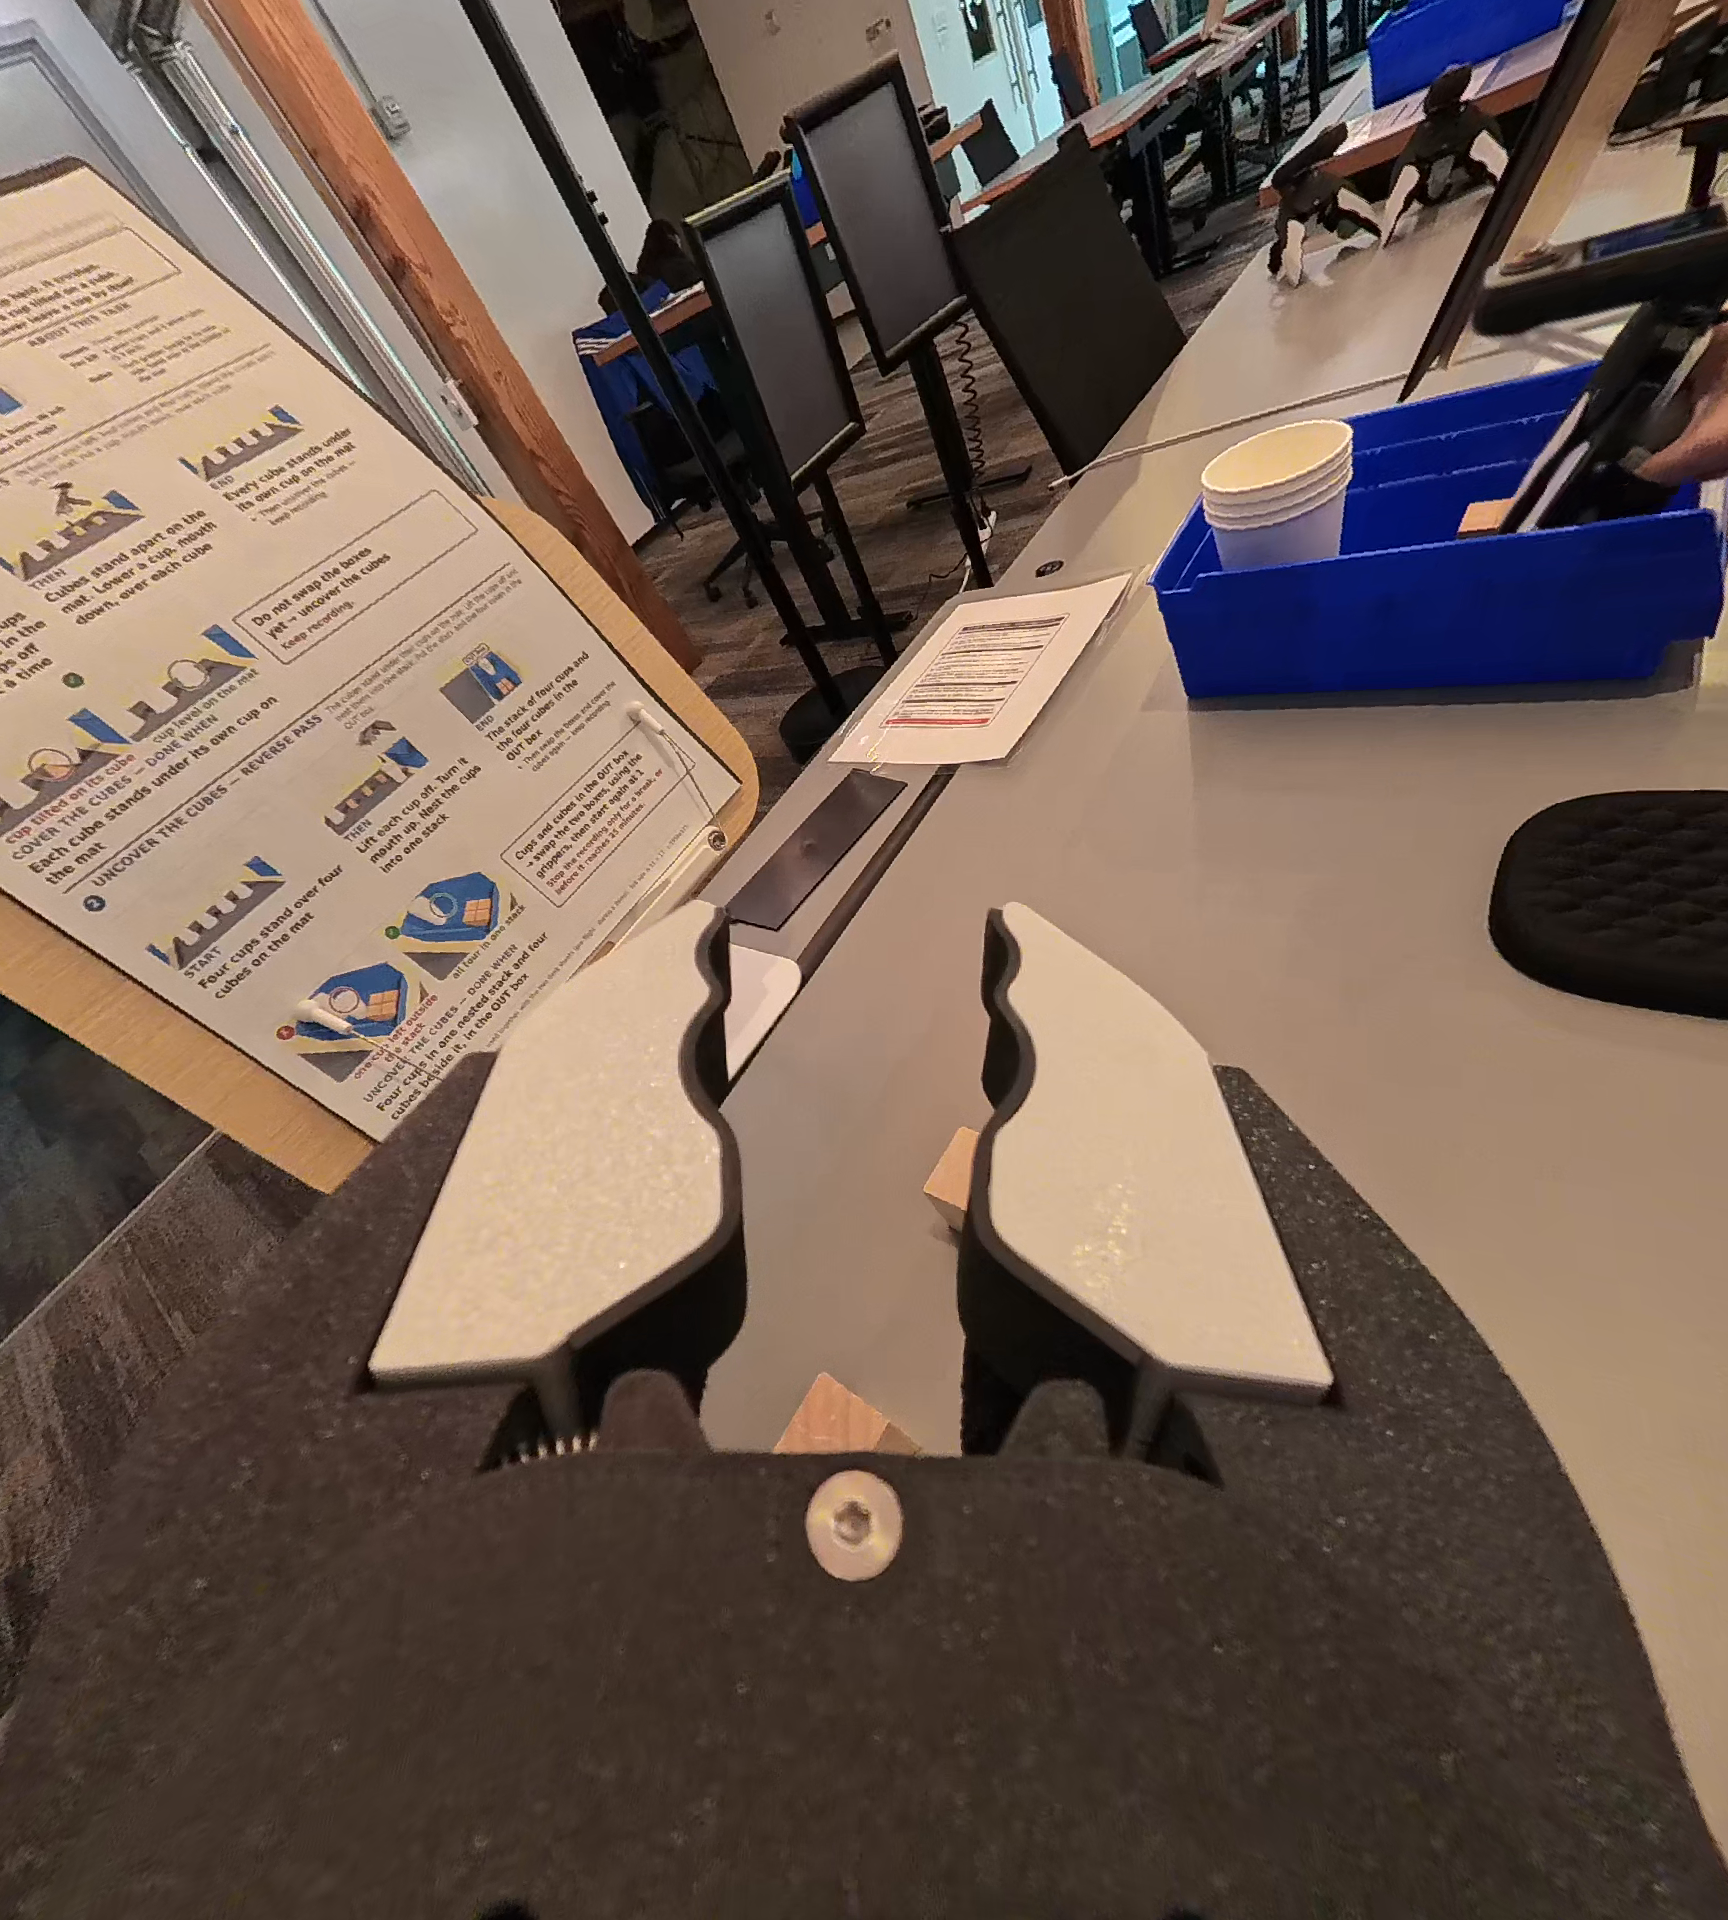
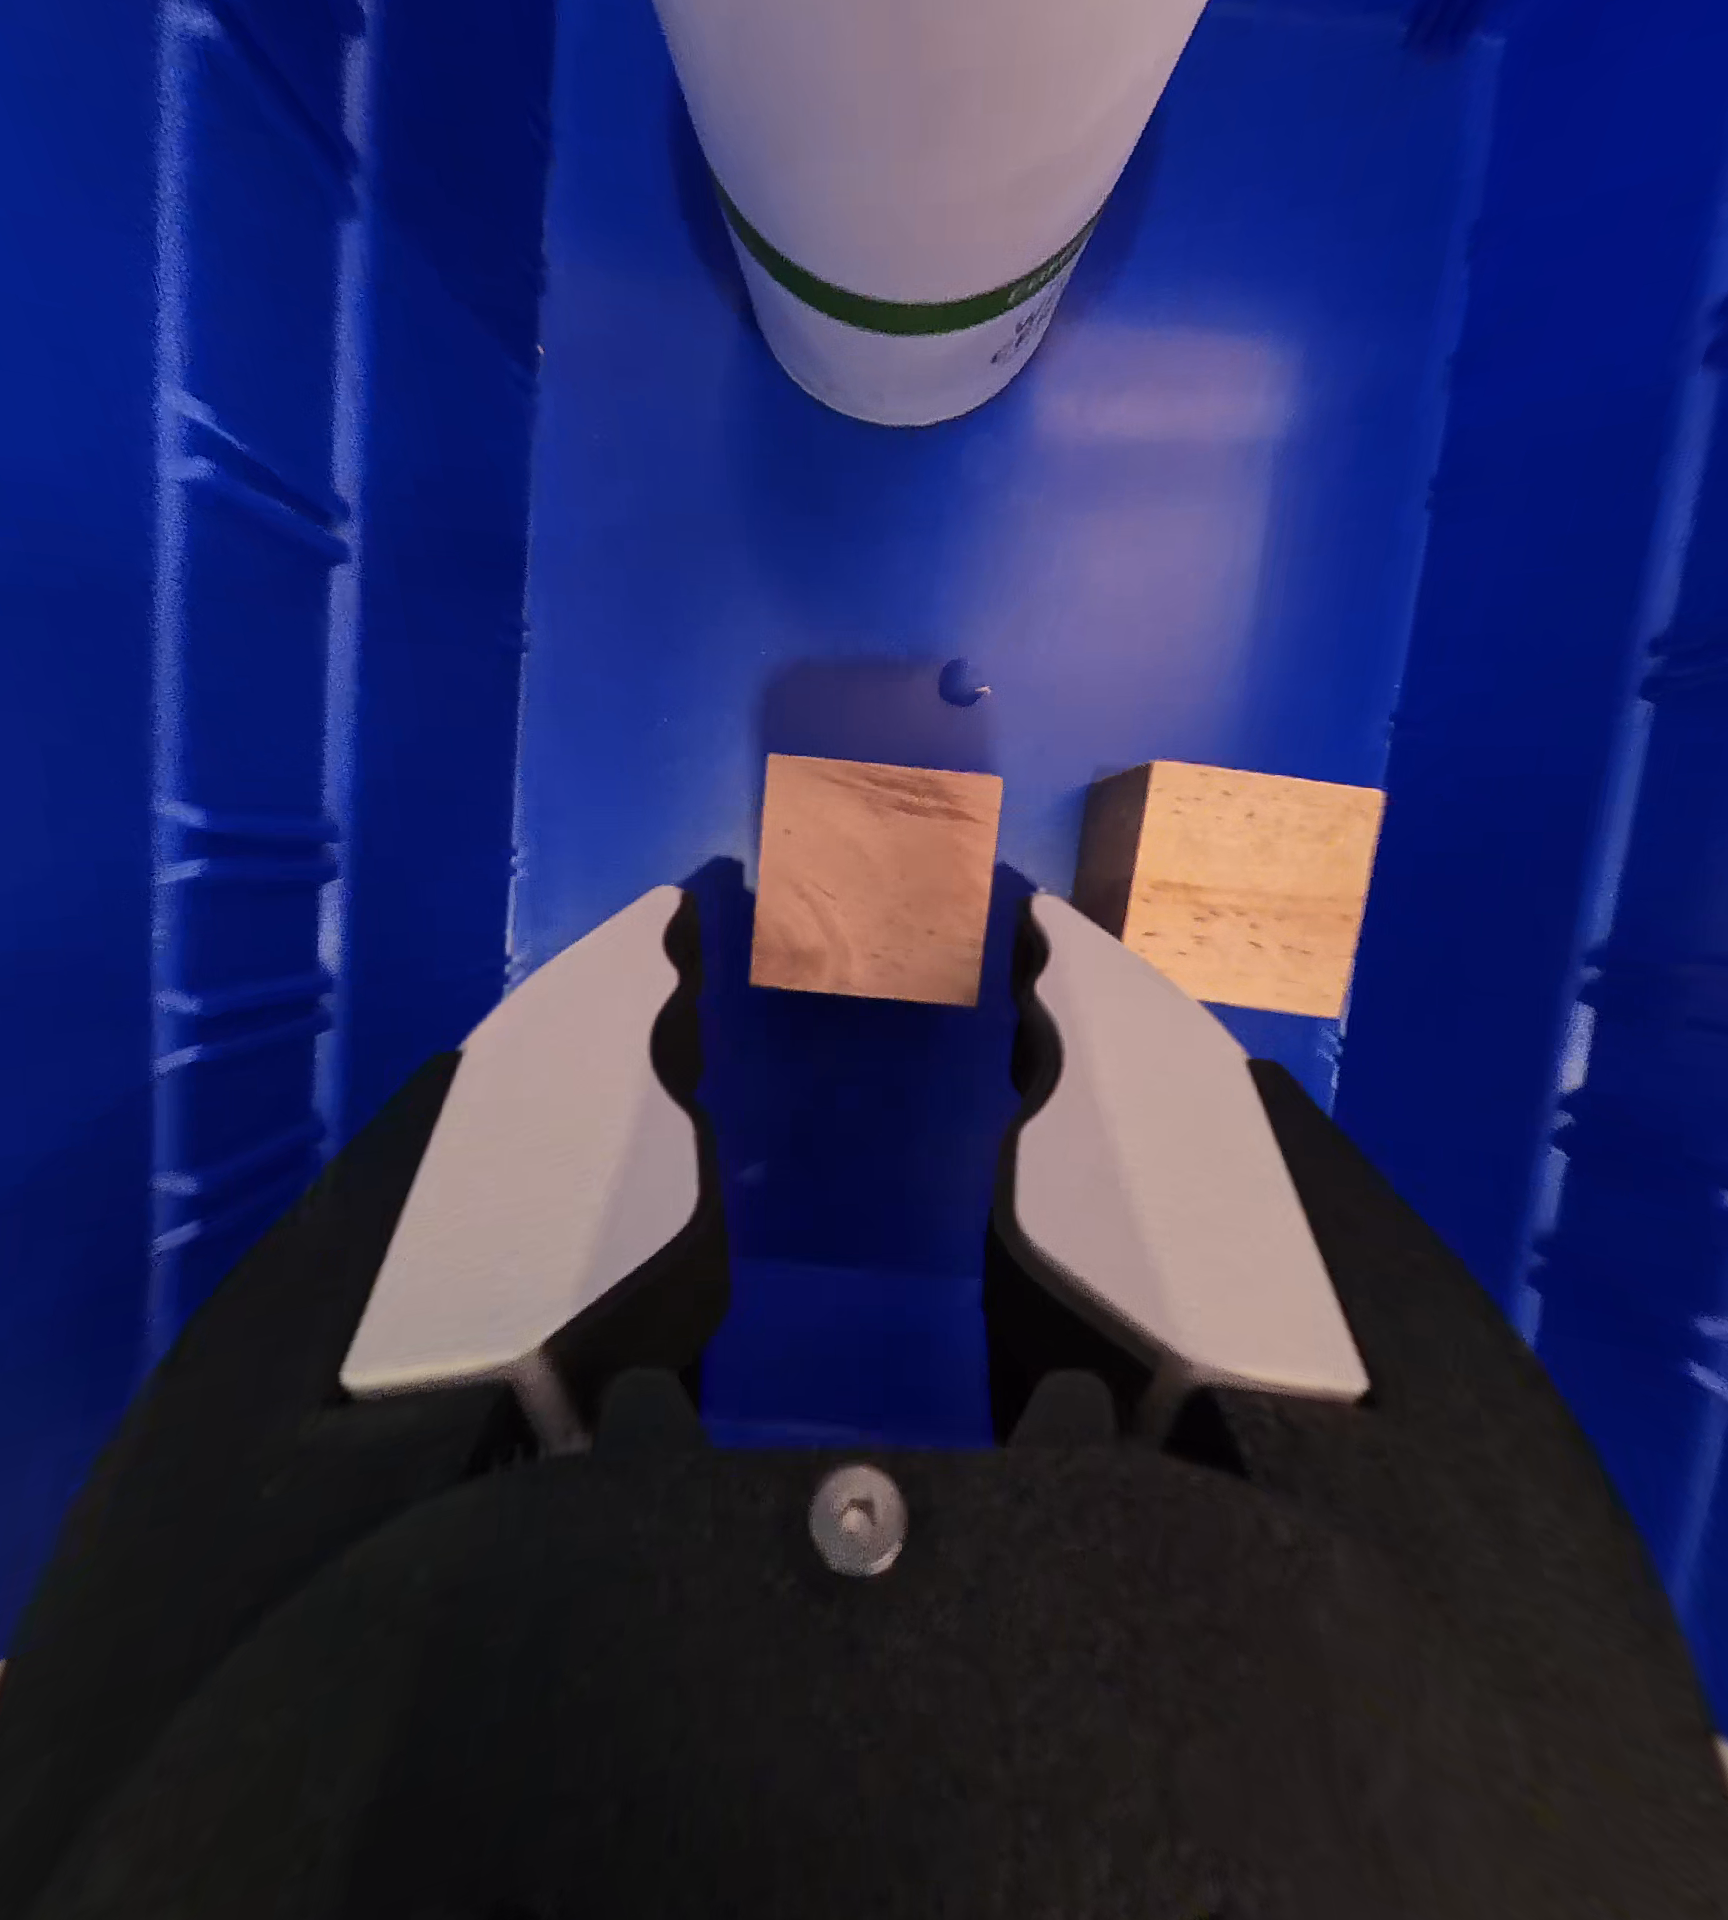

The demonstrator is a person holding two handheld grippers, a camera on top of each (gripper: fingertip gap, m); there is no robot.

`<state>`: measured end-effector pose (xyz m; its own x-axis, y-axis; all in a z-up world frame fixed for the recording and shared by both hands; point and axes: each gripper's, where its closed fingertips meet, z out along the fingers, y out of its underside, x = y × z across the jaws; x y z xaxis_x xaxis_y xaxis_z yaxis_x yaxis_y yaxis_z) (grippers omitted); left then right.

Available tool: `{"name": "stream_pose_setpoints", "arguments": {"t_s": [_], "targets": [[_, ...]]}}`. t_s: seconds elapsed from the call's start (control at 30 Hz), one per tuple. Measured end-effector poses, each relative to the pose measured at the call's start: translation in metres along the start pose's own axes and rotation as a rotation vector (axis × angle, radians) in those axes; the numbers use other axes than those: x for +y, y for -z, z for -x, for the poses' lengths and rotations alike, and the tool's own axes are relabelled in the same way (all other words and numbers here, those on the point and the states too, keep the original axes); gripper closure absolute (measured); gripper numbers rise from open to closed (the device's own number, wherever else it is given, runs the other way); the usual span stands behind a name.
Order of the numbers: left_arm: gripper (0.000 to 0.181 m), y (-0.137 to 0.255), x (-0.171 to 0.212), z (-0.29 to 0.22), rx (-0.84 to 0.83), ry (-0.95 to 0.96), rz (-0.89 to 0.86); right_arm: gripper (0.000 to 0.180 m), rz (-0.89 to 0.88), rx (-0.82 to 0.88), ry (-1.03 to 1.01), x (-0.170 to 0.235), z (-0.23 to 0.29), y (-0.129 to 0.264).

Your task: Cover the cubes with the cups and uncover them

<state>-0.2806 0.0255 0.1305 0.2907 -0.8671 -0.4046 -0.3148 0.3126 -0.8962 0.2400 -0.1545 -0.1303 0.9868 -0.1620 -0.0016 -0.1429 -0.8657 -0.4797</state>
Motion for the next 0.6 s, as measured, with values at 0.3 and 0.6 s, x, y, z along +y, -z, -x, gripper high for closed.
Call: {"name": "stream_pose_setpoints", "arguments": {"t_s": [0.3,0.6], "targets": [[0.135,0.008,0.0,0.014,-0.041,0.027,-0.015,0.118,-0.113,0.453,0.194,-0.064,0.018,0.132],[0.134,0.012,0.007,0.023,-0.076,0.035,0.0,0.124,-0.566,-0.142,0.812,-0.149,0.334,0.111]]}}
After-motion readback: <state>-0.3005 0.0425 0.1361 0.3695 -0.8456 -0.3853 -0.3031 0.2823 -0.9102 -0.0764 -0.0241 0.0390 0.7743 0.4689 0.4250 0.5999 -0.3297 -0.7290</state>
